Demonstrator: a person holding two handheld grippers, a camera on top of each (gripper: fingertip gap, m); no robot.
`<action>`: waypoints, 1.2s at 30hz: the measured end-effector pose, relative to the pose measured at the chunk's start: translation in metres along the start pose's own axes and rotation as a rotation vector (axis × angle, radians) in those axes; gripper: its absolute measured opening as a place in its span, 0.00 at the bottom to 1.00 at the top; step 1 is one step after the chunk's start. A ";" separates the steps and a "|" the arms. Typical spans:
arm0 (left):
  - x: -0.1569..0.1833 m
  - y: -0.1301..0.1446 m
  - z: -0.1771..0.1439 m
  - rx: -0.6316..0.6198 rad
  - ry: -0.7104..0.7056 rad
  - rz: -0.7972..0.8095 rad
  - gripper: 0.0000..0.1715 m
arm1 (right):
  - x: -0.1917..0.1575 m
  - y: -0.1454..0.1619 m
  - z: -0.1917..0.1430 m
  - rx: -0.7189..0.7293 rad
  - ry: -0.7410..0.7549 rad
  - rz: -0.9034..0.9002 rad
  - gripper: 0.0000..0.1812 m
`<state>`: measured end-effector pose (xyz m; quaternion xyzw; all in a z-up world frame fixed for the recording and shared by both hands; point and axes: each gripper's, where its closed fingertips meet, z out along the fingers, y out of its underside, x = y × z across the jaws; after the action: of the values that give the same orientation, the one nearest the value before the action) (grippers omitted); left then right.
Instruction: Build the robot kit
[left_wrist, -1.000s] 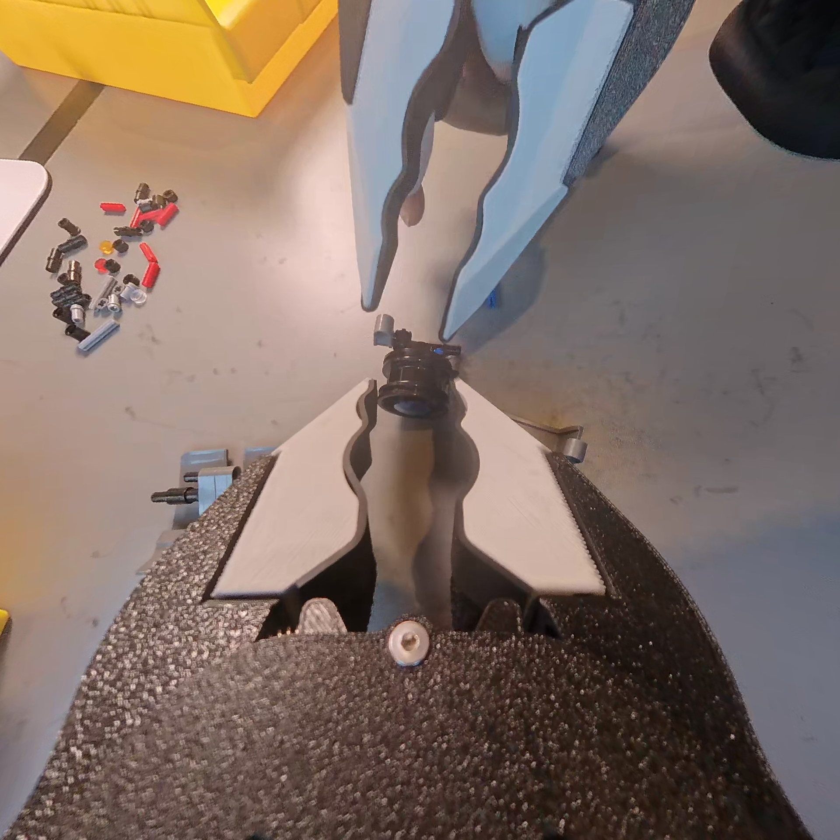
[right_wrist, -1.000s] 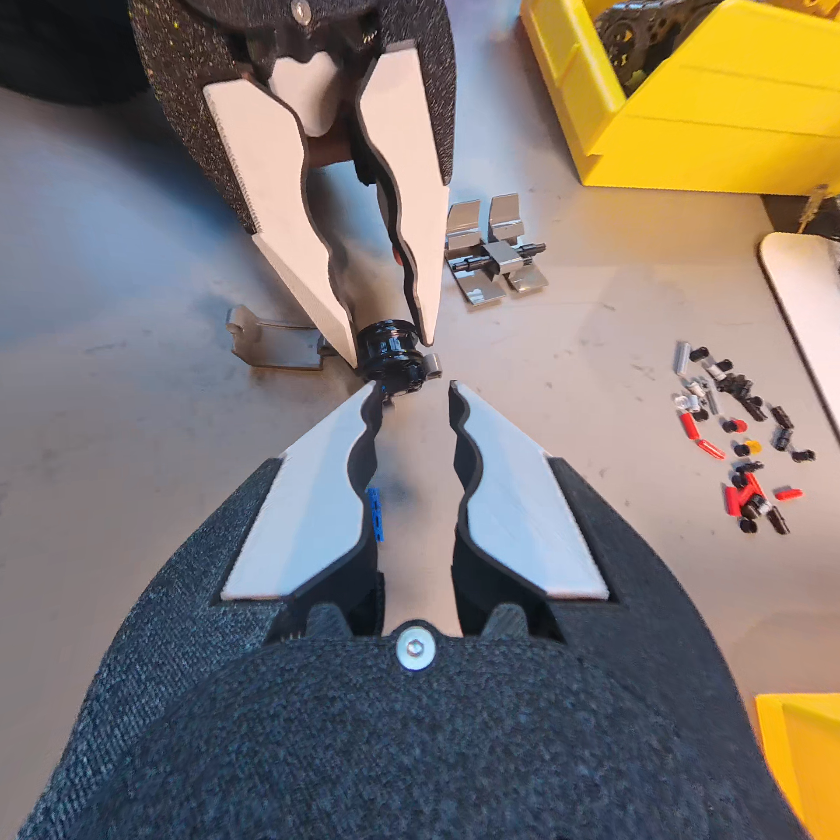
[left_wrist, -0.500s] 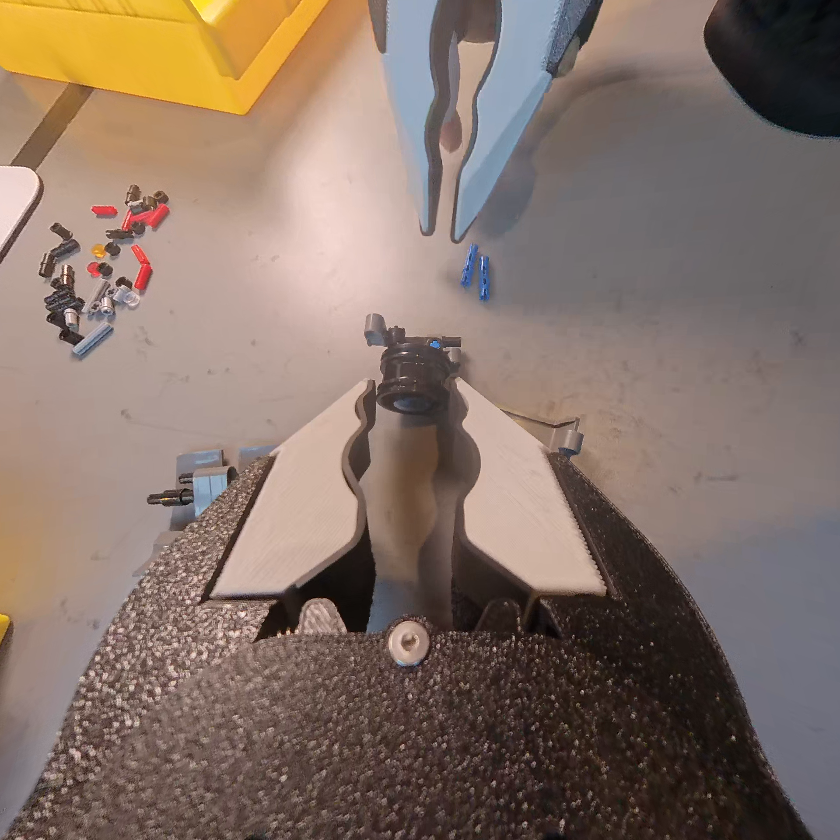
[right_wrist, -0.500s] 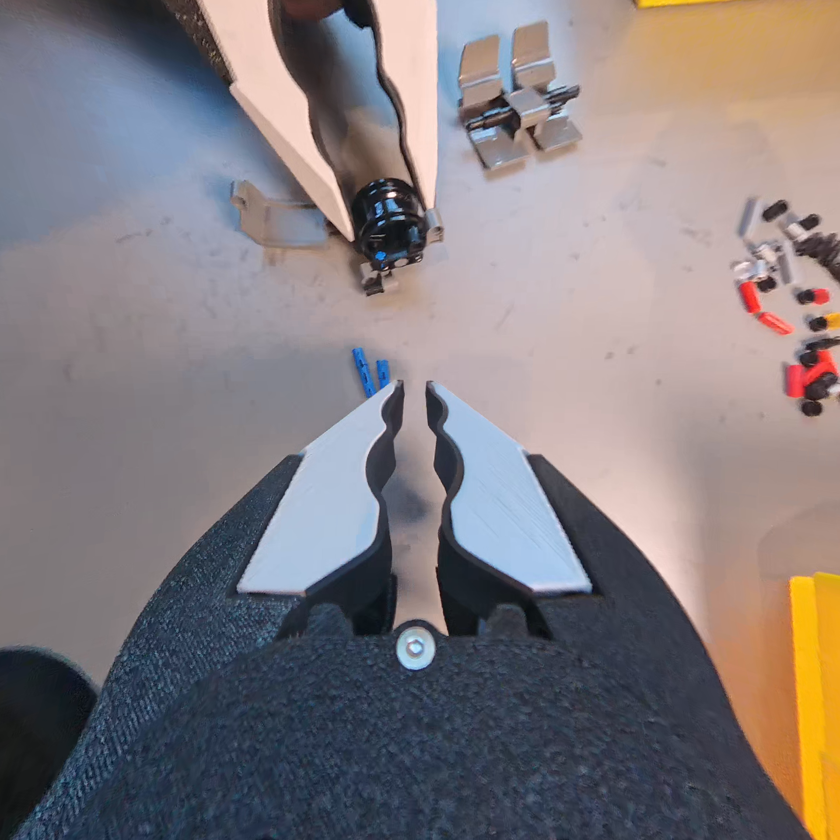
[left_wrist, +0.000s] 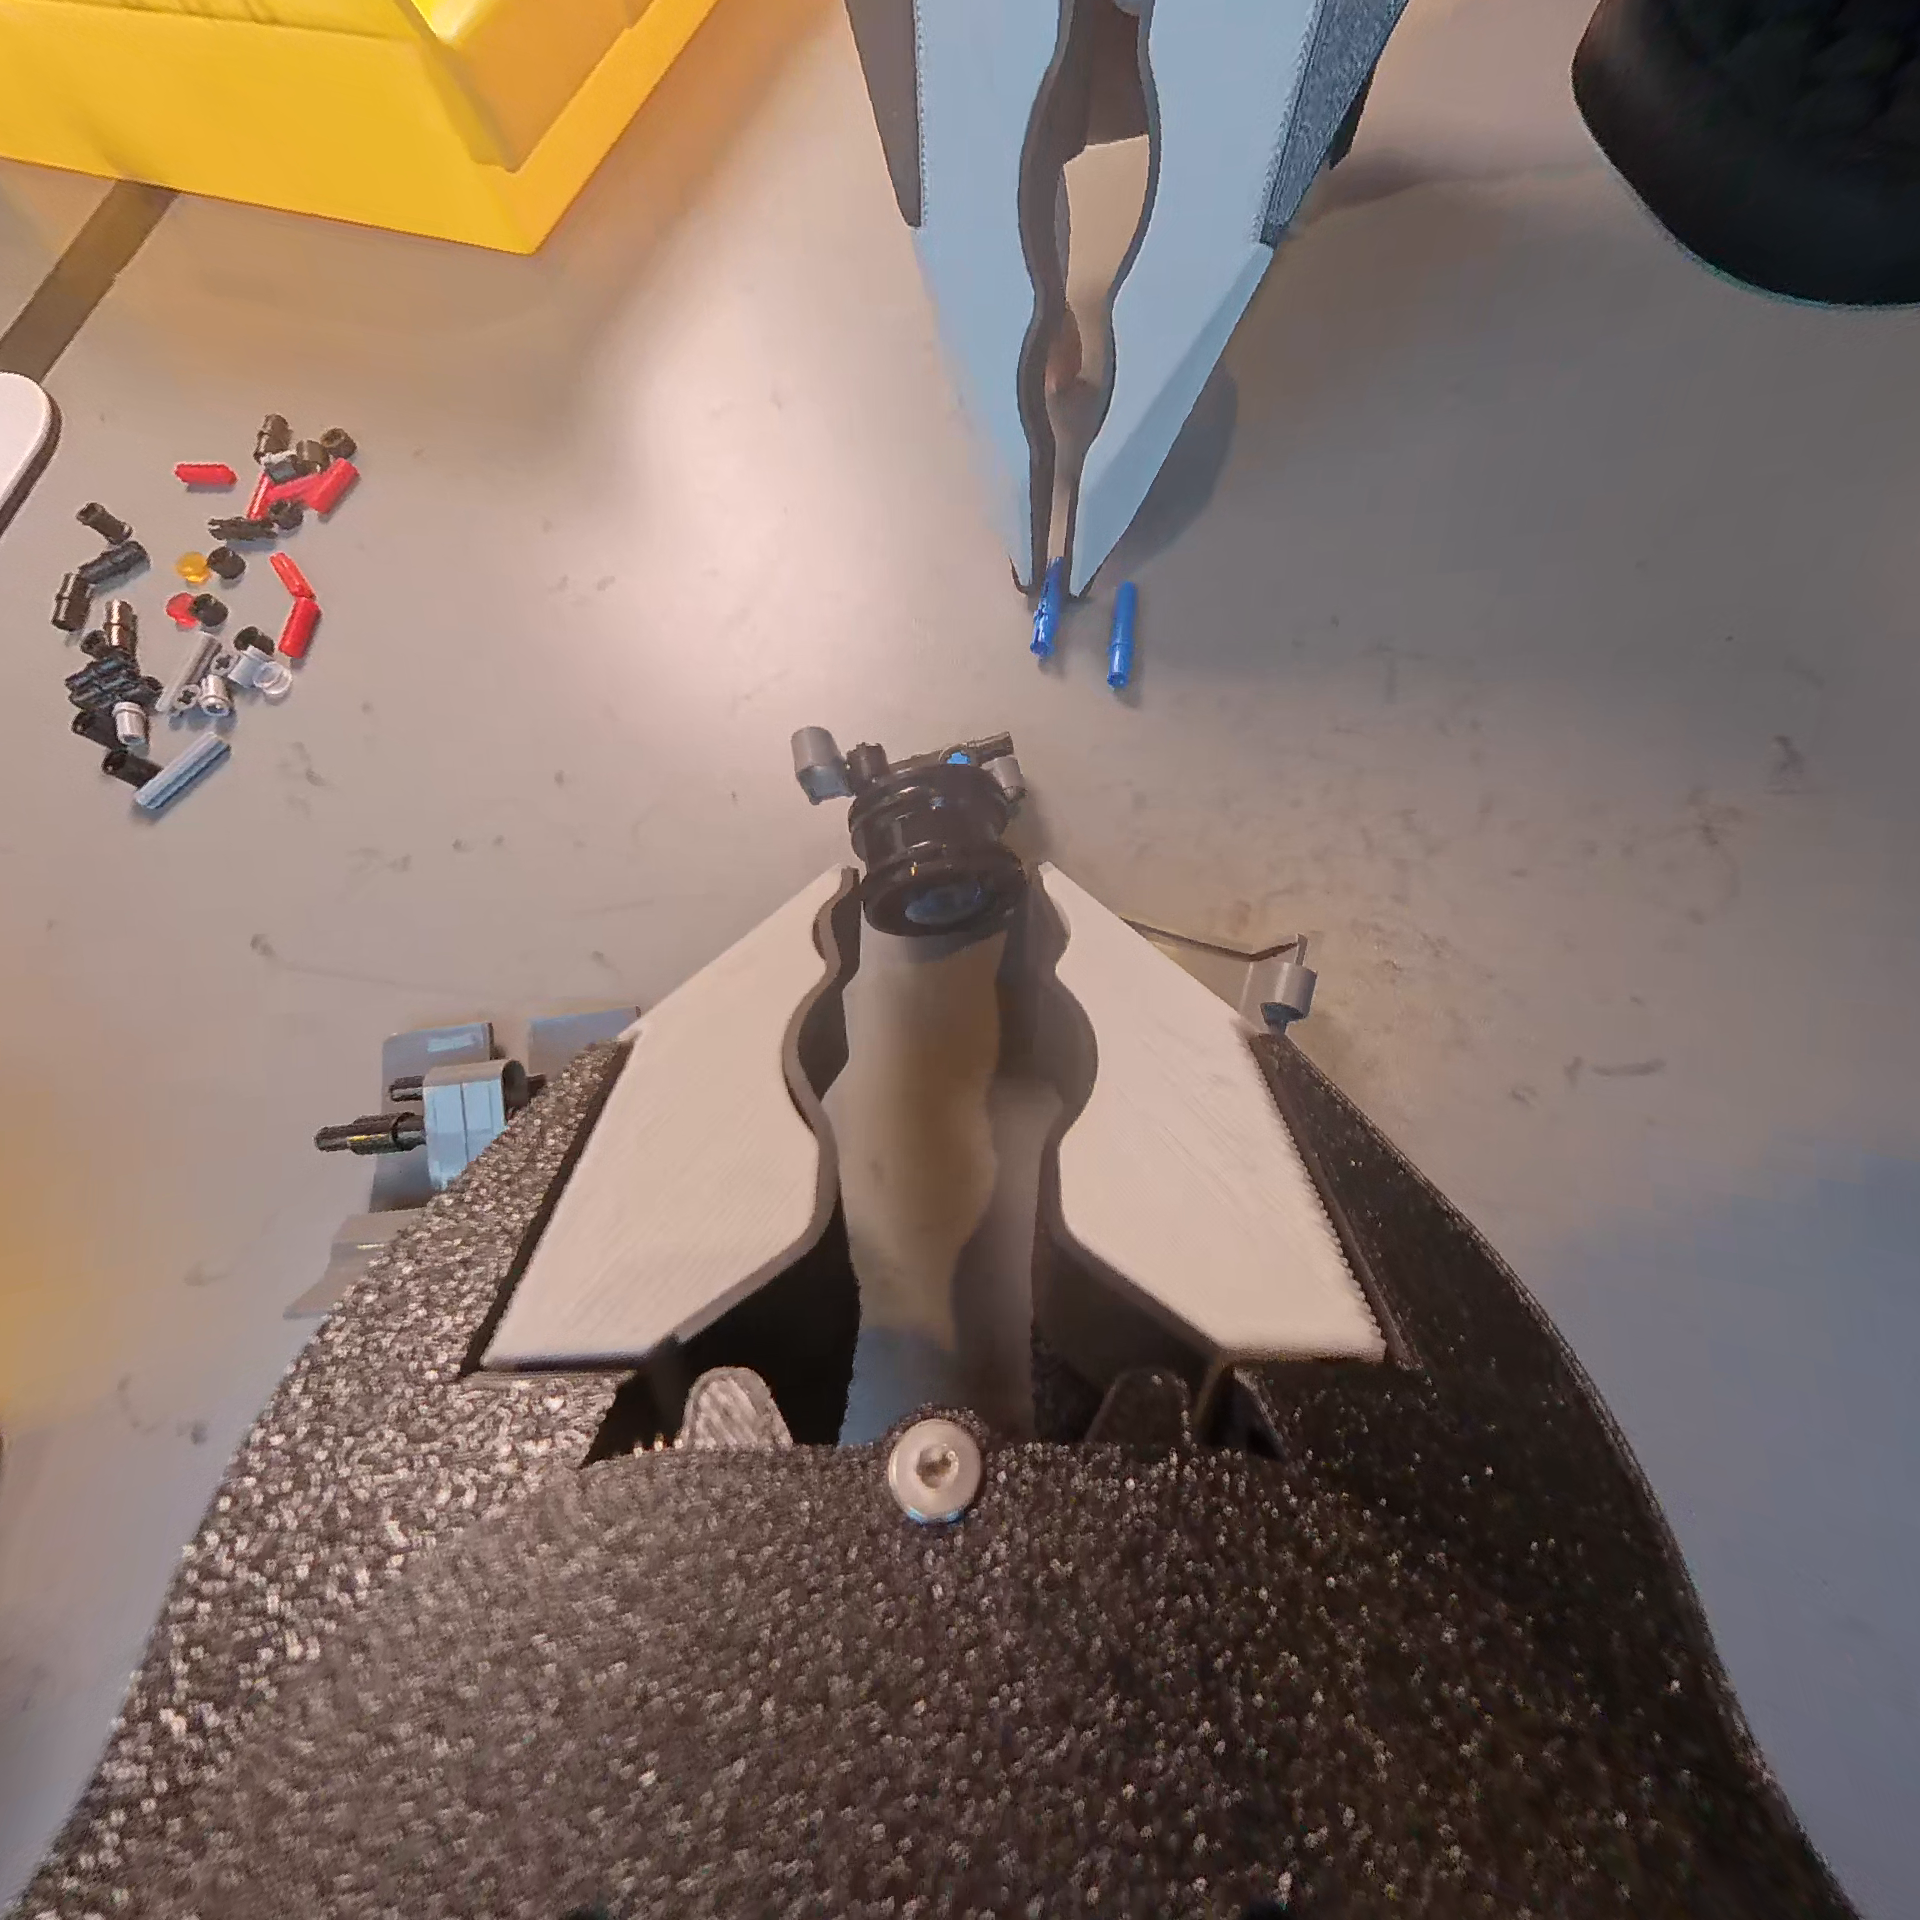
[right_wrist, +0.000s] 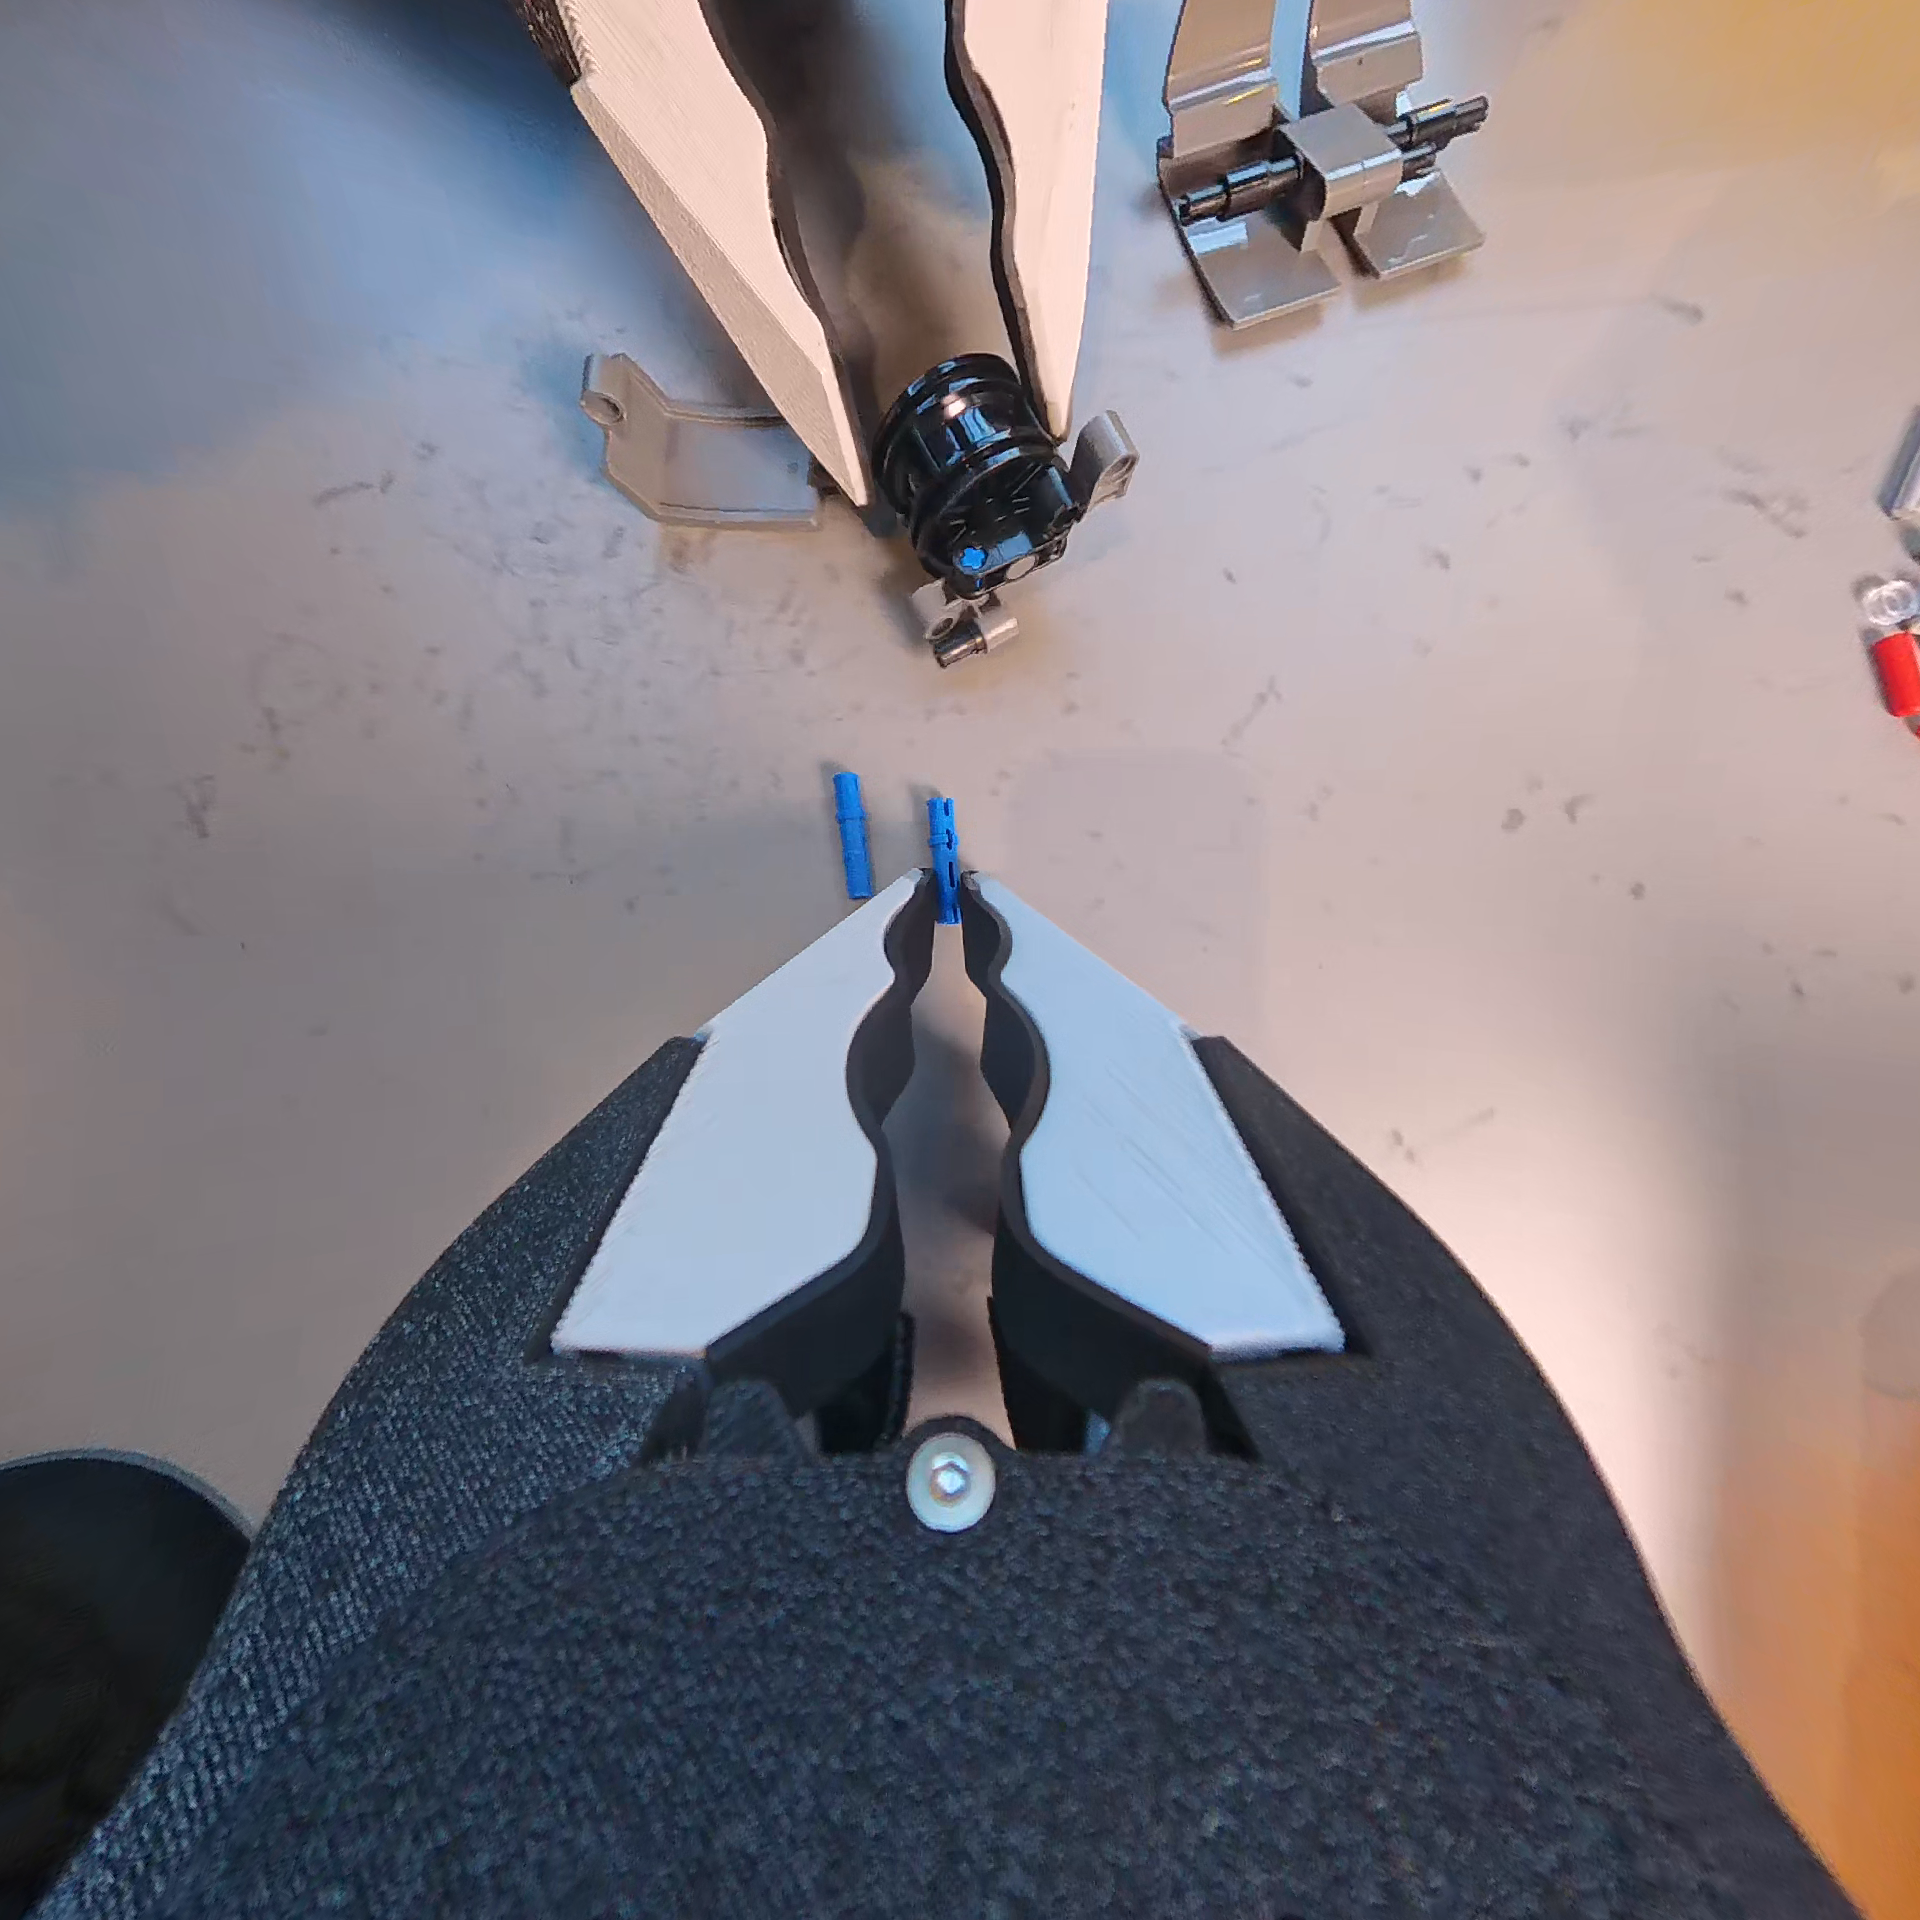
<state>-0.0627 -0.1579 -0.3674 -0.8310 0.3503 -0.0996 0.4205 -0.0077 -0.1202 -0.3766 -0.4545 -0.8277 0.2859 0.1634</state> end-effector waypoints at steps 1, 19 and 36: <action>0.000 0.000 0.000 -0.001 0.000 0.001 0.18 | 0.001 0.000 -0.001 0.007 0.006 0.002 0.02; -0.003 0.001 -0.003 0.008 -0.005 -0.013 0.19 | 0.013 -0.048 -0.020 0.327 0.078 0.033 0.03; -0.012 -0.040 -0.040 0.306 0.011 -0.155 0.20 | 0.013 -0.098 -0.044 0.656 0.065 0.129 0.03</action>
<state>-0.0704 -0.1591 -0.3103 -0.7813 0.2684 -0.1886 0.5310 -0.0555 -0.1365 -0.2808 -0.4378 -0.6555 0.5323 0.3088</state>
